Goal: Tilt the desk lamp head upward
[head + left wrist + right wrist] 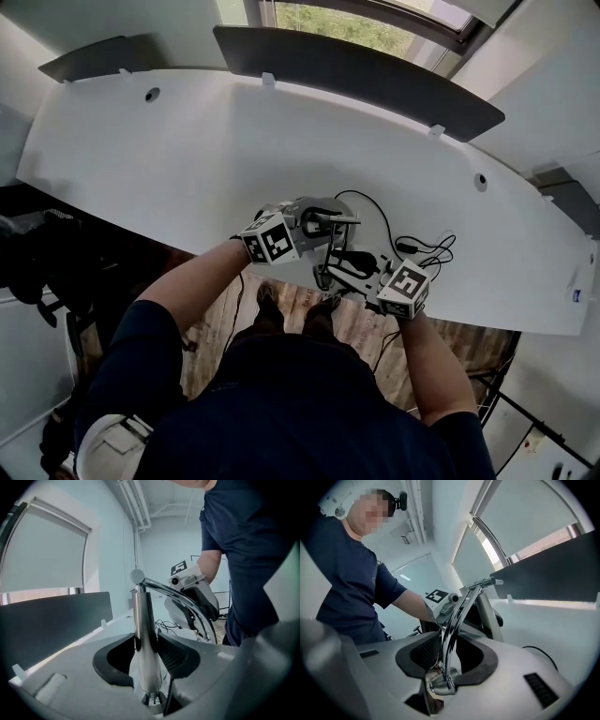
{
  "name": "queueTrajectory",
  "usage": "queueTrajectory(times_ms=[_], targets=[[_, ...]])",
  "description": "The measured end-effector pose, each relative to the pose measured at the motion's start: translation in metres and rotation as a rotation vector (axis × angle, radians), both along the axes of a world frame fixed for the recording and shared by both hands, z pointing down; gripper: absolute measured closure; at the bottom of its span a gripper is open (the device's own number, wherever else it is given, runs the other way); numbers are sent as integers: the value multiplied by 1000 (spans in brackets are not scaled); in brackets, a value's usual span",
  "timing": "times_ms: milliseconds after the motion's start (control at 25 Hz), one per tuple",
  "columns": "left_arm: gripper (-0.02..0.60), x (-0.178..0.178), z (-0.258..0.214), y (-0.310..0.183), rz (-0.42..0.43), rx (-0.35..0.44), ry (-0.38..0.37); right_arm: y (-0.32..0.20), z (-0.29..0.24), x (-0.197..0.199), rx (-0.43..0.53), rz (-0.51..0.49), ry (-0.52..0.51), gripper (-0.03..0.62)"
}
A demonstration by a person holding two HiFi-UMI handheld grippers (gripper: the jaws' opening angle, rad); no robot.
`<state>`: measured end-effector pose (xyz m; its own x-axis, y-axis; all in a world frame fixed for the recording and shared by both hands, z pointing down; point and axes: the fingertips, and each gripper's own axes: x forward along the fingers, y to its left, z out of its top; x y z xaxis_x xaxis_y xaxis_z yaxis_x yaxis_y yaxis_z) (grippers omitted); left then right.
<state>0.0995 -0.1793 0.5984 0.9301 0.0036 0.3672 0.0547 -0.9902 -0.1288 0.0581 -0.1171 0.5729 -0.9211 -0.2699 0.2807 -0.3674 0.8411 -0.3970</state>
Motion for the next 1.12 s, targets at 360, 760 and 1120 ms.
queueTrajectory(times_ms=[360,760,1120], targets=[[439,3,1,2,103,27,-21,5,10,-22,-44,-124,-16,531],[434,3,2,1,68,58,6,3,14,-19,-183,-111,-77,556],[434,3,3,1,50,31,49,12,6,-16,-328,-151,-49,557]])
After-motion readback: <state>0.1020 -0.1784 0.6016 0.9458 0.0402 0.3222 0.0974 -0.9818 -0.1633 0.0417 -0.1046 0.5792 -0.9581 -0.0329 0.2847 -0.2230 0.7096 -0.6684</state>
